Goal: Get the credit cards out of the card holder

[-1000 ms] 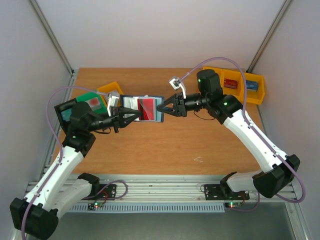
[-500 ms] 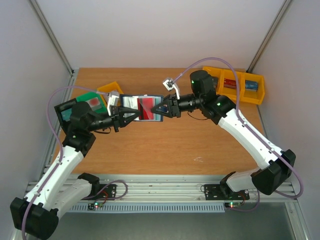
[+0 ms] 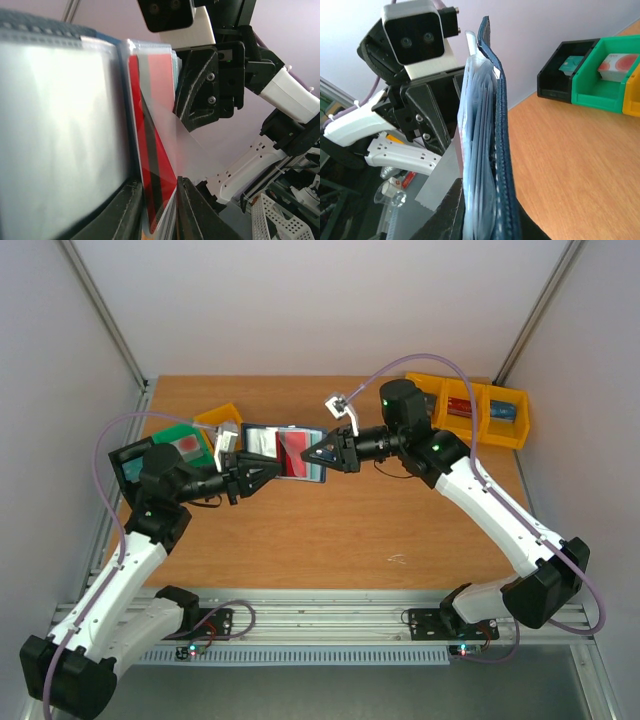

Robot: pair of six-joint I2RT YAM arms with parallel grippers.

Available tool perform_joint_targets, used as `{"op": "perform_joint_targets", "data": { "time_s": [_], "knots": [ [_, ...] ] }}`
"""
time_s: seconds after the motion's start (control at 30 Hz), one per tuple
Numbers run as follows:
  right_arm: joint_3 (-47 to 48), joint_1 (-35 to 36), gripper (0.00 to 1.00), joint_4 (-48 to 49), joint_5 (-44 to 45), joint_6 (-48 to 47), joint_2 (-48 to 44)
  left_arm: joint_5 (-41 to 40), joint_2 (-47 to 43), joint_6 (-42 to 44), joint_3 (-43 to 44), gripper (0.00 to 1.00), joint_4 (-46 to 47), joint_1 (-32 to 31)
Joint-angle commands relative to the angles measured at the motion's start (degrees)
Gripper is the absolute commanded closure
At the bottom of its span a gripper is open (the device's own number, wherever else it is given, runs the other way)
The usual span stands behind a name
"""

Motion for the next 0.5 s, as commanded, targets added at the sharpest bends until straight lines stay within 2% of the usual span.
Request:
{"op": "perform_joint_targets", "data": {
  "time_s": [0.0, 0.13, 0.37, 0.47],
  "knots": [
    [0.7, -0.3, 0.97, 7.1, -0.7, 4.0, -0.4, 3.2, -0.6, 2.4, 0.1, 0.8, 0.7, -1.5],
    [1.4, -0.4, 0.97, 9.0, -1.0, 5.4, 0.1, 3.6, -0.2, 3.5, 0.5, 0.81, 0.4, -2.0],
    [1.2, -0.5, 0.96, 7.7, -0.7, 4.8, 0.1, 4.4, -0.6, 3.3, 0.3, 0.97, 1.6, -2.4],
    [0.8, -1.1, 0.9, 7.4, -1.2, 4.7, -0.1, 4.6, -0.9, 2.8, 0.5, 0.99, 1.4, -2.3]
  ]
}}
